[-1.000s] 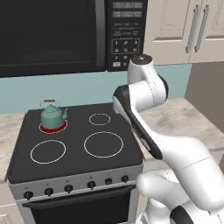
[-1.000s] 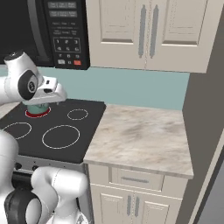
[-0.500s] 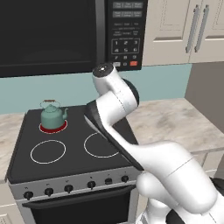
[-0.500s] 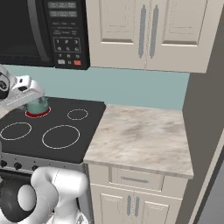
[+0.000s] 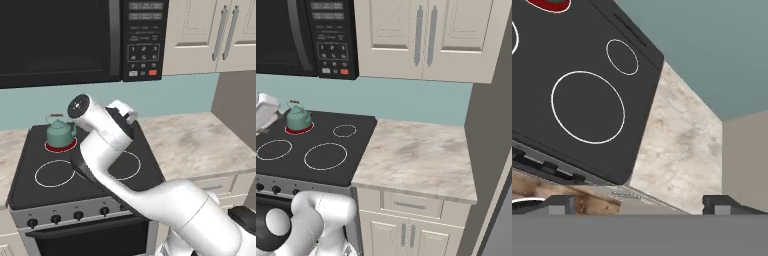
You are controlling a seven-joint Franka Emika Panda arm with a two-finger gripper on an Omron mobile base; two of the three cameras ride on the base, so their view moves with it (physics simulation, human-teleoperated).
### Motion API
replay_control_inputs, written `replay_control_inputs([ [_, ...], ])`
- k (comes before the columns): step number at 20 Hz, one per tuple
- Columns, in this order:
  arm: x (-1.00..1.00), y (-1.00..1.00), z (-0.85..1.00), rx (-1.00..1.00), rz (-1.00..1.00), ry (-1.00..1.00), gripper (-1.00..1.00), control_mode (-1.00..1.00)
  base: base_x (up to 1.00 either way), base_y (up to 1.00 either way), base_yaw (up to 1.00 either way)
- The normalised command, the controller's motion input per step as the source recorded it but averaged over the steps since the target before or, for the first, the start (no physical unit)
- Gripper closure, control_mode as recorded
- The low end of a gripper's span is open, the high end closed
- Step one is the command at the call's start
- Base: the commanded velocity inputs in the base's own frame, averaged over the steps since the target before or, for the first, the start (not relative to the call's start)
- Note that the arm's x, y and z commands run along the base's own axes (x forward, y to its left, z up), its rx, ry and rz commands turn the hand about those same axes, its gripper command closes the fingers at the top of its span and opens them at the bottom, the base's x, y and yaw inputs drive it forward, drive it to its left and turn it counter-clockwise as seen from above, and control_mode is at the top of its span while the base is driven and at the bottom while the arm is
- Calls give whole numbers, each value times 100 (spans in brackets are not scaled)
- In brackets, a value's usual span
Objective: The kettle is done boiling. Turn off the stove, then wait for 300 timesteps before moving the kettle to the dining table.
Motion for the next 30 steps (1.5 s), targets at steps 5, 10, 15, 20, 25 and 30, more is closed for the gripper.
replay_control_inputs([
  [5, -50, 33, 0, -25, 5, -9, -100, -100, 0, 0, 0],
  [10, -41, 31, -3, -23, 6, -3, -100, -100, 0, 0, 0],
  [15, -33, 32, -9, -21, 8, 0, -100, -100, 0, 0, 0],
  [20, -29, 35, -8, -21, 8, 0, -100, -100, 0, 0, 0],
  [25, -25, 32, -15, -20, 8, 0, -100, -100, 0, 0, 0],
  [30, -14, 34, -29, -20, 9, 0, -100, -100, 0, 0, 0],
])
